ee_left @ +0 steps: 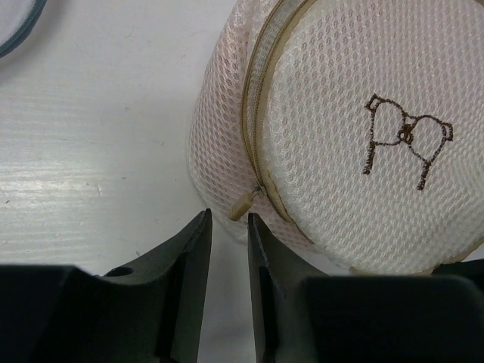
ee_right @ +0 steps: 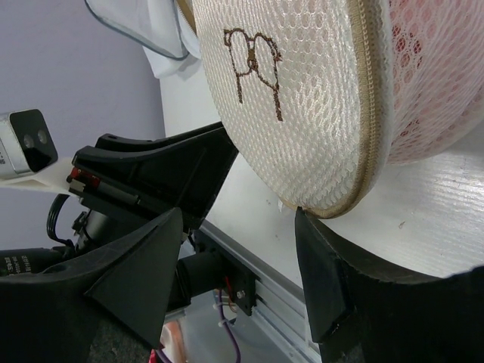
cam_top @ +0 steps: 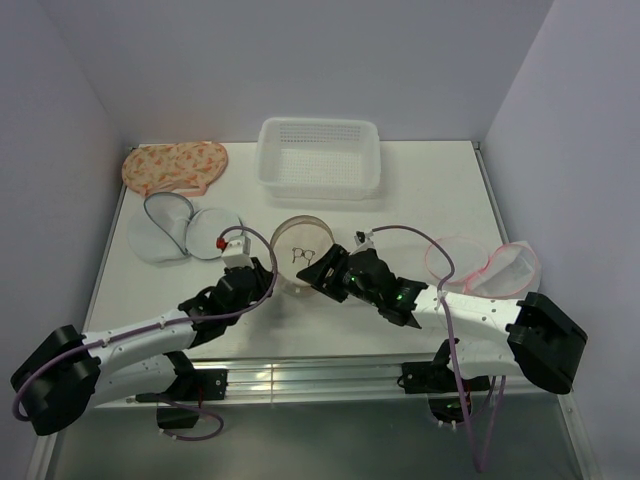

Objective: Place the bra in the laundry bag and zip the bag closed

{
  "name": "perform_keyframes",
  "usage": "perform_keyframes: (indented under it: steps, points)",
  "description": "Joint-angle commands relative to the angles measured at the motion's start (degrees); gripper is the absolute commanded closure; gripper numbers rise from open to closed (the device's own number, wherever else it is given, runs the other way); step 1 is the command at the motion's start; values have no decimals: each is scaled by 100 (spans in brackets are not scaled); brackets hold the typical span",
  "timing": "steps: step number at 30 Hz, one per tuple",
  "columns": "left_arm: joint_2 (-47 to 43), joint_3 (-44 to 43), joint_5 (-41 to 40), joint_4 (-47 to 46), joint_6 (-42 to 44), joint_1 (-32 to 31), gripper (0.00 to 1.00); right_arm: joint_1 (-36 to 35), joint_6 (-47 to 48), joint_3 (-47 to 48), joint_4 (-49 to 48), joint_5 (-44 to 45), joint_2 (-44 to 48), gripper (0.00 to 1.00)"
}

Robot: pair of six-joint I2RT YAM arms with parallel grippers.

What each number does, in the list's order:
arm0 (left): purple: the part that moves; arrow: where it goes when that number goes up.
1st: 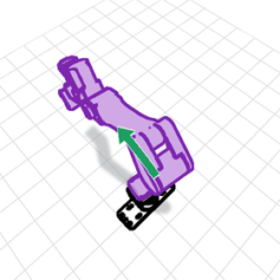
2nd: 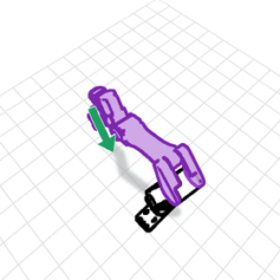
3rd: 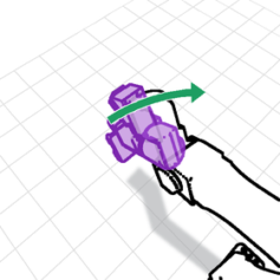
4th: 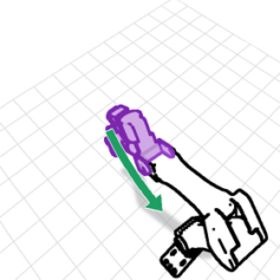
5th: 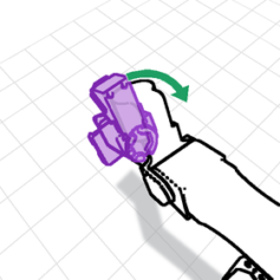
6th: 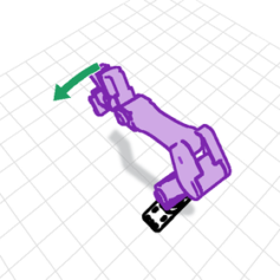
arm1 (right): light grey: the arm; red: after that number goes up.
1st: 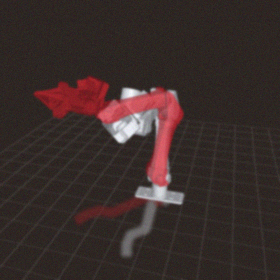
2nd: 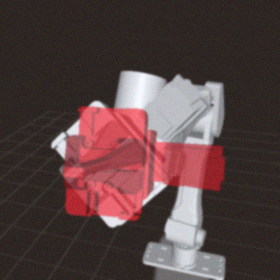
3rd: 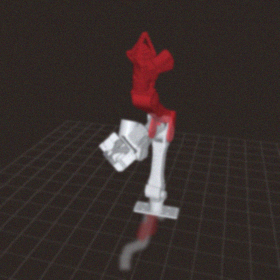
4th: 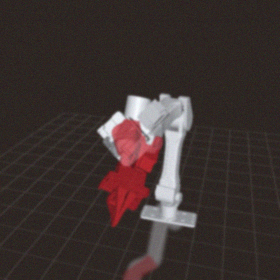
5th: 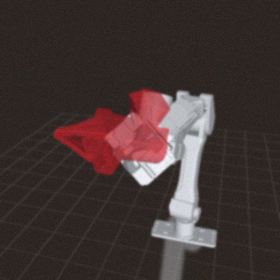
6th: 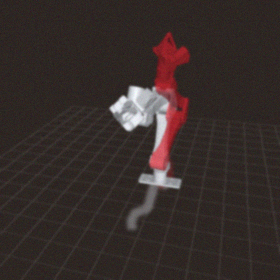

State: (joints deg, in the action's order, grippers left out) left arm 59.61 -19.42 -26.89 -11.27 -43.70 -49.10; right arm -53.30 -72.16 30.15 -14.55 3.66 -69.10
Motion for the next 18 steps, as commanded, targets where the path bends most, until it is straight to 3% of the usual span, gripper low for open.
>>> perform_keyframes:
  steps: [1,18]
  points:
    - [41,-212,132,-244,213,-3,68,-40,27,149,-198,144,37,32]
    - [604,-493,220,-464,661,-3,68,-40,71,158,-40,249,230,32]
